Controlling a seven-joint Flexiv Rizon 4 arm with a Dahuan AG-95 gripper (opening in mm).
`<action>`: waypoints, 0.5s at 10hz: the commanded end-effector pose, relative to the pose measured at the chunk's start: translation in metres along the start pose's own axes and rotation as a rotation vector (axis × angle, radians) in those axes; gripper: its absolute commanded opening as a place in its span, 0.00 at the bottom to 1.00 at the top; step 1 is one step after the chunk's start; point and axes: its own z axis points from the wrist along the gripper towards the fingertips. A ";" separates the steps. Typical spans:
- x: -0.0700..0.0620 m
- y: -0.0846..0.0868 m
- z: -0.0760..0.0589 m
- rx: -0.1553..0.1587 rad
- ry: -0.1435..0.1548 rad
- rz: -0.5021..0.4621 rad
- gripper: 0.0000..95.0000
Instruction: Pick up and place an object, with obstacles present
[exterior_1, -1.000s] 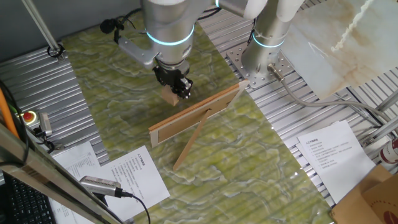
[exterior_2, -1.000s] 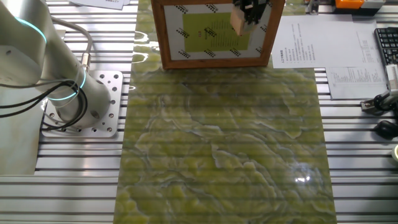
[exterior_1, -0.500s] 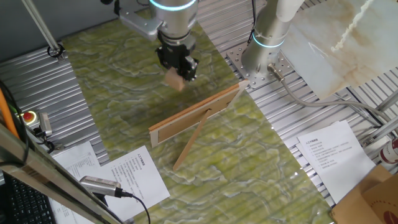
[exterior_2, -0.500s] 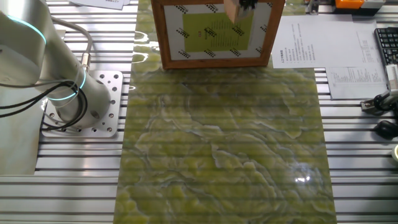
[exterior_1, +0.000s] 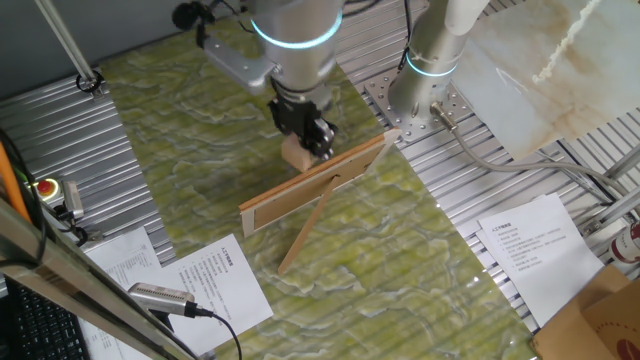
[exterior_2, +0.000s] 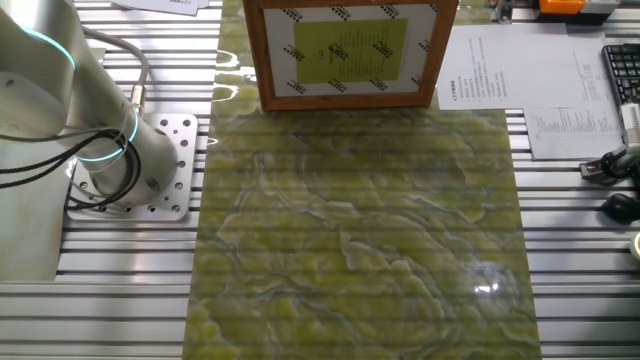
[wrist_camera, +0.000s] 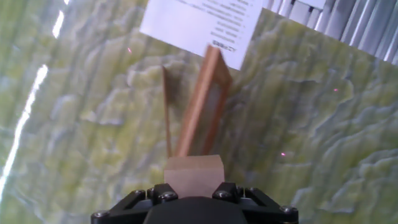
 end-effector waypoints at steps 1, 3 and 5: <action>-0.009 0.018 -0.001 -0.034 -0.003 0.040 0.00; -0.019 0.035 0.003 -0.064 -0.008 0.097 0.00; -0.025 0.047 0.005 -0.082 0.010 0.131 0.00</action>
